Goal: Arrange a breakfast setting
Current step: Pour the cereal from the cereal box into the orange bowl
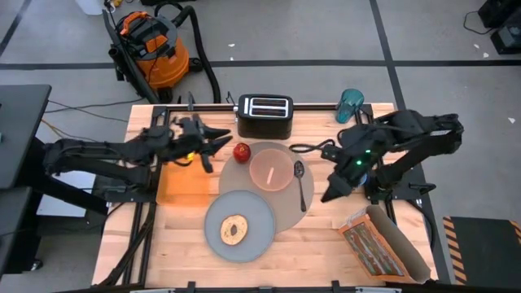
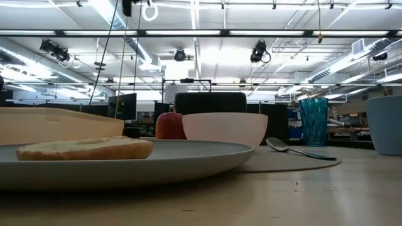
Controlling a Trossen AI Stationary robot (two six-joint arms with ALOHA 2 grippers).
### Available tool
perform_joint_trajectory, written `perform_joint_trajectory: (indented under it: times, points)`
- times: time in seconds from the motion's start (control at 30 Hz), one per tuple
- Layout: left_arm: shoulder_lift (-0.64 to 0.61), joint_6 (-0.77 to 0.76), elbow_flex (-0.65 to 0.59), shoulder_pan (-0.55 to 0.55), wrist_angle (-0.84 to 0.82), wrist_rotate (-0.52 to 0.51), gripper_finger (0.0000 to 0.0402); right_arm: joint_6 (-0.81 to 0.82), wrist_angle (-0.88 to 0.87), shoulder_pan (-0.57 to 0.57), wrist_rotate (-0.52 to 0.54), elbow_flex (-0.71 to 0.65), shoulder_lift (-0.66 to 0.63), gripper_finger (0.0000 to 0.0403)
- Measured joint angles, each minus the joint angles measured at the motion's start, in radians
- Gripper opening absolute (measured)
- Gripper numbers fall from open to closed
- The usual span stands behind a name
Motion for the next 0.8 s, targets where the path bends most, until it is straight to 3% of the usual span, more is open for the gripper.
perform_joint_trajectory:
  times: [0.2, 0.43, 0.57, 0.8]
  points:
    - [0.129, -0.067, 0.000, 0.027, 0.088, 0.135, 0.0105, 0.362, 0.003, 0.129, -0.108, 0.085, 0.027, 0.0149]
    - [0.193, -0.118, 0.000, 0.017, 0.091, 0.143, 0.0105, 0.785, -0.020, 0.295, -0.257, 0.086, 0.024, 0.0138]
    - [0.195, -0.118, 0.000, 0.009, 0.090, 0.145, 0.0105, 0.854, -0.122, 0.358, -0.194, 0.080, 0.030, 0.0136]
    - [0.195, -0.127, 0.000, -0.002, 0.086, 0.143, 0.0105, 0.814, -0.328, 0.392, -0.121, 0.053, 0.078, 0.0136]
